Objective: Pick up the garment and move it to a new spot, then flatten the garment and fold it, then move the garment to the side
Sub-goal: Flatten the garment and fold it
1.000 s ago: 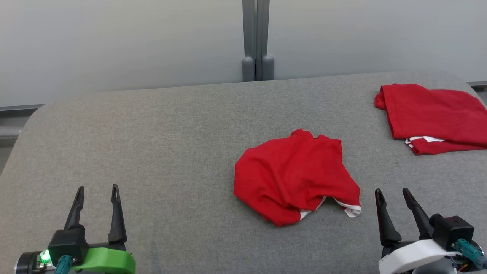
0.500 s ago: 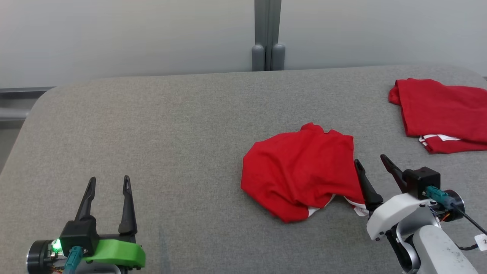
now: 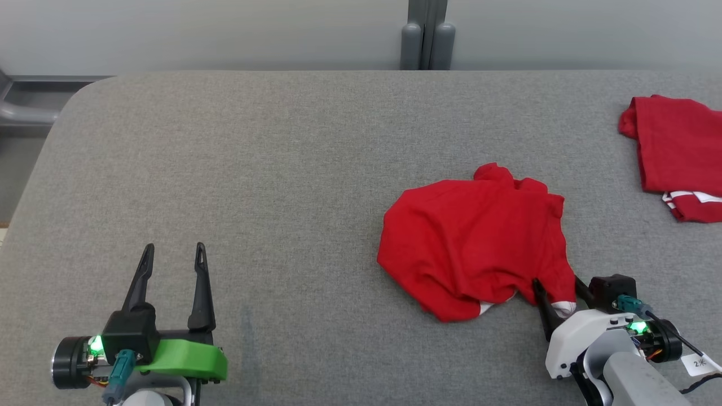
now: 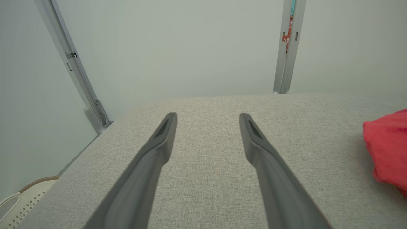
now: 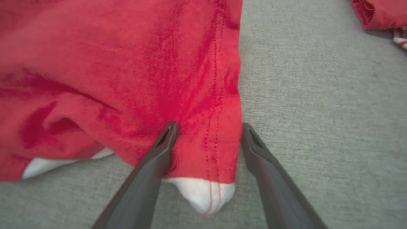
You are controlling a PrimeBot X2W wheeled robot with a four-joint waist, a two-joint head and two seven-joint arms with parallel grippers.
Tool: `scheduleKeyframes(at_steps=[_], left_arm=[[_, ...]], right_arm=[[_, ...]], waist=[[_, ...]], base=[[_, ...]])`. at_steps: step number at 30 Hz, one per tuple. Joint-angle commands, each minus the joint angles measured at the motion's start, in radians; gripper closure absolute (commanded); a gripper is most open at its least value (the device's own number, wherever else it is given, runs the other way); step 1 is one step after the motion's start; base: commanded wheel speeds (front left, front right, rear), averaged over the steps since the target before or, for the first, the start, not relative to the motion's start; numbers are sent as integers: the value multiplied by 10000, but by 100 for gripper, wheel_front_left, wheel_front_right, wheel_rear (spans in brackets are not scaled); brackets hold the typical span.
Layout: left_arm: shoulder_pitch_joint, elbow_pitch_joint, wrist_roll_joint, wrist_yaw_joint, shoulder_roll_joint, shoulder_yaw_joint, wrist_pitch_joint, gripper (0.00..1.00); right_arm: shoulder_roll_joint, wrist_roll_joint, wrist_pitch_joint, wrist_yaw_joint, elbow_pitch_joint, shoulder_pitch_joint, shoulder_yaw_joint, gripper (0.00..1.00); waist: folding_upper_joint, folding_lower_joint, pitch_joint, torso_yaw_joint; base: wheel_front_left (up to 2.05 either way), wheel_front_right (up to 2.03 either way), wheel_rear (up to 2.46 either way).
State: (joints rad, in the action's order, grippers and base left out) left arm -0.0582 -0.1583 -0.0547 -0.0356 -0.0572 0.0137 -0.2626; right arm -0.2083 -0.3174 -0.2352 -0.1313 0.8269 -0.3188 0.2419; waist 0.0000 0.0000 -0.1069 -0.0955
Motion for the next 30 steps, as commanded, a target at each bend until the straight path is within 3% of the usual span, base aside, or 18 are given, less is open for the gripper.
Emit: scheduleKeyframes(at_steps=[1,6,7,8,9,14,23,30], left_arm=[[-218,3,52,39,-4,10,-25,0],[-251,-26,81,70,5,17,-25,0],[-251,-29,85,77,5,2,-25,0],[-243,-31,89,82,6,-7,-25,0],[-224,-35,94,86,8,-21,-25,0],[-100,-22,119,77,5,-60,-25,0],[-110,25,52,43,19,-73,-25,0],[78,-21,-57,76,32,-158,-25,0]], right_arm=[[60,-123,-40,11,332,-94,126,0],[338,-392,-132,11,1099,-9,446,0],[411,-503,-160,2,1152,10,537,58],[440,-581,-181,1,1155,7,597,84],[438,-661,-207,-2,1151,3,658,100],[-163,-970,-265,19,683,-162,203,100],[-1893,-803,-284,15,203,-361,-1897,100],[-2334,-346,-285,15,-465,-692,-2623,100]], waist=[[0,0,-81,-84],[0,0,-55,-66],[0,0,-39,-44],[0,0,-26,-21],[0,0,-4,12],[0,0,94,150],[0,0,189,141],[0,0,394,111]], base=[[0,0,0],[0,0,0],[0,0,0],[0,0,0],[0,0,0],[0,0,0],[0,0,0],[0,0,0]])
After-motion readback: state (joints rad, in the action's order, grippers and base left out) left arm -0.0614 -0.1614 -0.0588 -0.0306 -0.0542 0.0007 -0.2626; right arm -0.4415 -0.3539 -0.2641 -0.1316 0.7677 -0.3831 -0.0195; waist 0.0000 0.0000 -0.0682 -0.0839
